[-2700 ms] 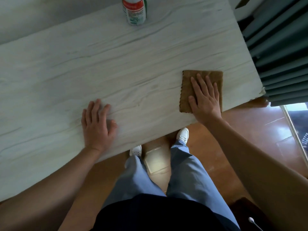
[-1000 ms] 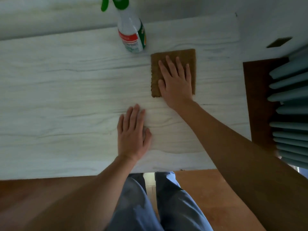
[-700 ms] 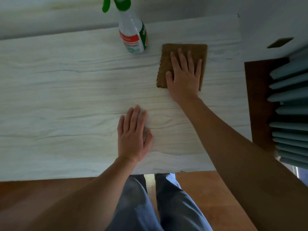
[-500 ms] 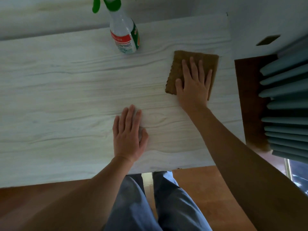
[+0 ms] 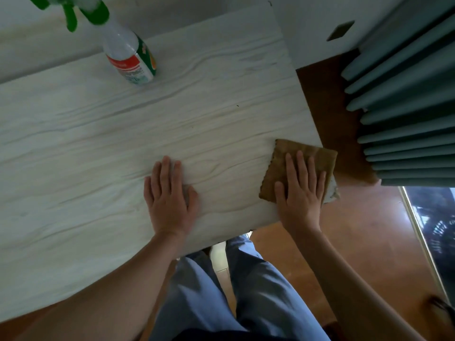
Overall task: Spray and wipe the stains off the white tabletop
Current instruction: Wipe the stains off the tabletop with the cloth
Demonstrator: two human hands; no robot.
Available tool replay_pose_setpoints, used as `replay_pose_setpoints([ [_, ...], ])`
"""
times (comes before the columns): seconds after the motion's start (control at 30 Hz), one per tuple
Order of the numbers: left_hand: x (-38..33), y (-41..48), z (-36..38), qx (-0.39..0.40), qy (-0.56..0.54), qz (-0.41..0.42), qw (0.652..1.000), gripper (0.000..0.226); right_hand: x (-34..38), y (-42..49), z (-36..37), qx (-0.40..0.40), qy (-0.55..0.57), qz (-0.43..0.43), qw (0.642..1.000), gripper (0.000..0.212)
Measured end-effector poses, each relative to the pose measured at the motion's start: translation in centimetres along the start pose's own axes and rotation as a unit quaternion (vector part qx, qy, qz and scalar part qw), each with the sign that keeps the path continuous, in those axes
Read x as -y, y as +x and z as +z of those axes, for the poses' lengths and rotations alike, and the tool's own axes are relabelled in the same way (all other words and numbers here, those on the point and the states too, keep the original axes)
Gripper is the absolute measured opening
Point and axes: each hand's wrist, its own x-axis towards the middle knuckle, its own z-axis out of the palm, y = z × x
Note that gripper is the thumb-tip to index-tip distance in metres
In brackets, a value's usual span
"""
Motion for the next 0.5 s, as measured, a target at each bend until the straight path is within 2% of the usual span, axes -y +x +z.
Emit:
replay_pose_setpoints([
  [0.27, -0.1, 0.0, -0.2, -0.007, -0.005, 0.001, 1.0, 0.067, -2.7, -2.0, -1.1, 0.032, 0.038, -0.037, 0.998, 0.065],
  [0.33, -0.1, 0.1, -0.1, -0.01, -0.001, 0.002, 1.0, 0.066, -2.4, -1.2, -1.1, 0.052, 0.029, -0.098, 0.993, 0.065],
  [0.43, 0.0, 0.0, -0.1, 0.0, 0.007, 0.005, 1.0, 0.066, -0.9, 0.9, -0.7, 0.08, -0.011, -0.239, 0.968, 0.061],
  [0.5, 0.1, 0.1, 0.0, 0.002, 0.01, 0.004, 1.0, 0.067, 0.8, 2.8, -0.4, 0.085, -0.028, -0.283, 0.955, 0.059],
])
